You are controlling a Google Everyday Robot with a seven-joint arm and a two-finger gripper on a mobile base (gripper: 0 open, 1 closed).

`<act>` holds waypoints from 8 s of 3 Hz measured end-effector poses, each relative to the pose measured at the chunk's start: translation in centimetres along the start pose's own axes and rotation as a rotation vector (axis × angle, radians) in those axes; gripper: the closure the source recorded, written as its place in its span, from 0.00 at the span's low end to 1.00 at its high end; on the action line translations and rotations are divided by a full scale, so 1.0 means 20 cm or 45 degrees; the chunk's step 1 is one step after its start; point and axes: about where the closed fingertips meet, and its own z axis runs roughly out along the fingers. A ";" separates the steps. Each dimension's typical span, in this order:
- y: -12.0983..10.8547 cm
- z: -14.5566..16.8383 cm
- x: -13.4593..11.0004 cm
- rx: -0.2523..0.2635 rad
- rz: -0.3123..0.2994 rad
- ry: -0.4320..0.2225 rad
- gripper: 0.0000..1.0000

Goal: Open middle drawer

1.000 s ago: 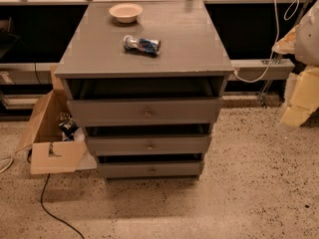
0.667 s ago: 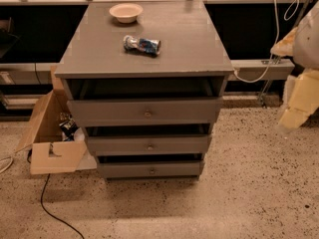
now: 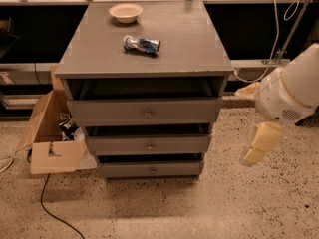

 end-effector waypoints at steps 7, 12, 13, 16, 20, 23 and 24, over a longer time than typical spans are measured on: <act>0.12 1.73 0.08 -0.256 -0.166 -0.243 0.00; -0.71 2.30 0.28 0.133 -0.226 0.050 0.00; -0.81 2.39 0.29 0.152 -0.202 0.063 0.00; -0.65 2.50 0.33 0.136 -0.149 0.036 0.47; -0.67 2.42 0.29 0.136 -0.149 0.036 0.61; -0.66 2.45 0.29 0.096 -0.192 0.057 0.00; -0.64 2.53 0.28 0.015 -0.251 0.109 0.00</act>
Offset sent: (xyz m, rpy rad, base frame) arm 0.0009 0.0203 -0.0622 0.0788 0.0481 0.0191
